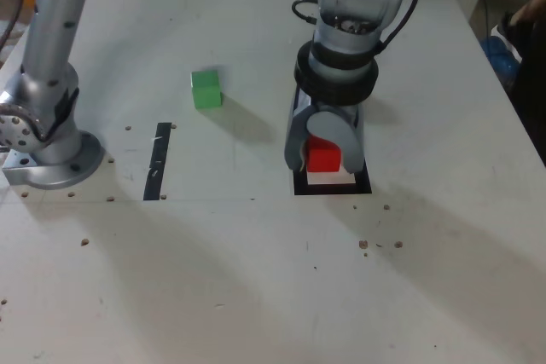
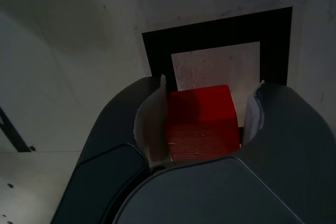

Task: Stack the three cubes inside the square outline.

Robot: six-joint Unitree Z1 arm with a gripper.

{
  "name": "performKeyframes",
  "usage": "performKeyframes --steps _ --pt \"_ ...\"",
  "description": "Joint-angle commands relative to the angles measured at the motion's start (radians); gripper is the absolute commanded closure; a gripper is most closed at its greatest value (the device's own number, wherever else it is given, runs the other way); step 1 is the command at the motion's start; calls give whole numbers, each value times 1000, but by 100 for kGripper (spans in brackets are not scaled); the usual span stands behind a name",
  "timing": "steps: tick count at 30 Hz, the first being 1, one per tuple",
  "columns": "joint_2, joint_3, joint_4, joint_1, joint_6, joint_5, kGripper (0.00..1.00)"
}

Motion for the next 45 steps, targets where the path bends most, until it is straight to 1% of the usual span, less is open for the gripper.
performKeyframes --steps 1,6,10,14,20,23,27,32,33,35,39,41,43,45 --pt "7 11 -15 4 -7 -6 67" --pt "8 25 -33 7 -12 -9 66" --pt "8 28 -40 8 -14 -9 61" --pt "7 29 -42 9 -14 -8 49" --pt "1 27 -34 9 -14 -7 20" --pt "-13 25 -26 9 -14 -11 9" --pt "-48 29 -11 9 -15 -15 1" --pt "-97 26 40 9 -17 -15 1" --pt "-107 20 55 9 -17 -10 1" --pt "-127 -8 99 11 -16 20 1" --pt "-151 -83 201 44 7 100 1" --pt "-151 -113 238 84 36 130 1" --pt "-145 -129 255 138 74 145 1" --pt "-134 -139 259 198 114 153 1"
